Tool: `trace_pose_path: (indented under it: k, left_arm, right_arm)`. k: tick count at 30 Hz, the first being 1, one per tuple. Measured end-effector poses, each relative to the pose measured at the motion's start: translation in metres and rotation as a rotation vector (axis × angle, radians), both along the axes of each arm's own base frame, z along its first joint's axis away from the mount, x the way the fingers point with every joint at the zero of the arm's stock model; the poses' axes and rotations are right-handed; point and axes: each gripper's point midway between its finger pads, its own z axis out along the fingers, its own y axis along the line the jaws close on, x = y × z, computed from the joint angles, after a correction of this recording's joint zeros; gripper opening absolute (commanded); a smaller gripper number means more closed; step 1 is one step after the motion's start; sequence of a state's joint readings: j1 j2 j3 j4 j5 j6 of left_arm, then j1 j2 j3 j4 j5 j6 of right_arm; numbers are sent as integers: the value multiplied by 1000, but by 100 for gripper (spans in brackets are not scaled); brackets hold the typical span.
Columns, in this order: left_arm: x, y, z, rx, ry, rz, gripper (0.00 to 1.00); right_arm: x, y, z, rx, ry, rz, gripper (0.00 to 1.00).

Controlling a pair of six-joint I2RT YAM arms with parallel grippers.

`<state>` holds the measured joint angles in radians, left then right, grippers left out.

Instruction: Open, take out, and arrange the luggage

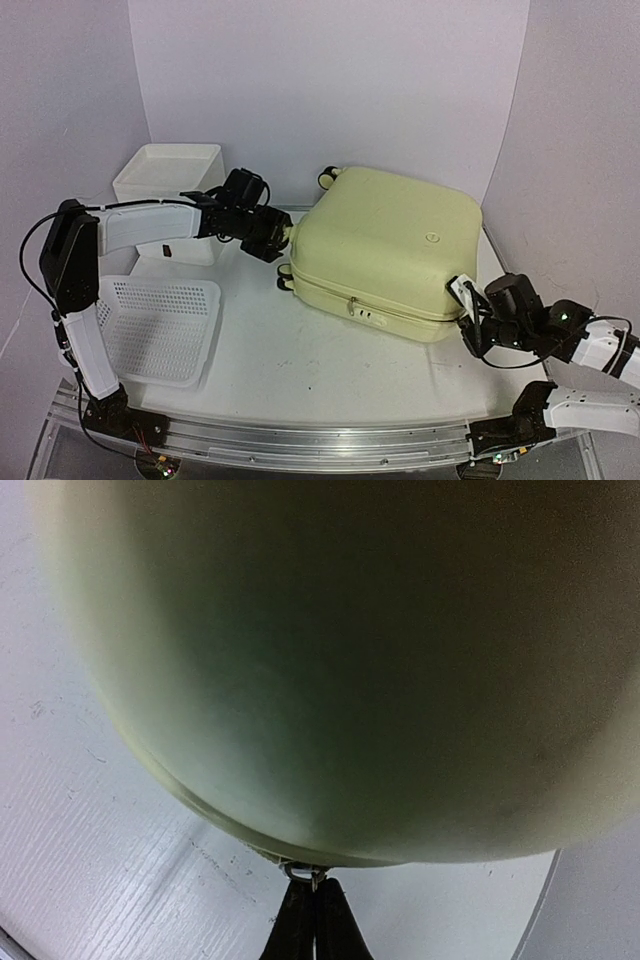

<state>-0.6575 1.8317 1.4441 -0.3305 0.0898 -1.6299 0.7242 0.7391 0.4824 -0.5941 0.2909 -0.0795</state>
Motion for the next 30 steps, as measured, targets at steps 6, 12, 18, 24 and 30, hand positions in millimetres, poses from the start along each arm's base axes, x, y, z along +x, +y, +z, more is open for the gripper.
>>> trace_pose_path:
  k: [6, 12, 18, 24, 30]
  left_arm:
    - [4, 11, 2, 18, -21, -21, 15]
    - [2, 16, 1, 22, -20, -22, 12]
    - [2, 17, 1, 19, -19, -34, 11]
    - [7, 25, 1, 23, -22, -30, 8]
    - [10, 32, 1, 19, -20, -24, 7]
  right_arm:
    - [2, -6, 0, 40, -4, -48, 0]
    - [5, -6, -1, 131, -10, -90, 0]
    - [8, -7, -4, 200, -82, -106, 0]
    - [29, -17, -11, 186, -75, -181, 0]
    - [39, -15, -7, 279, -80, -126, 0]
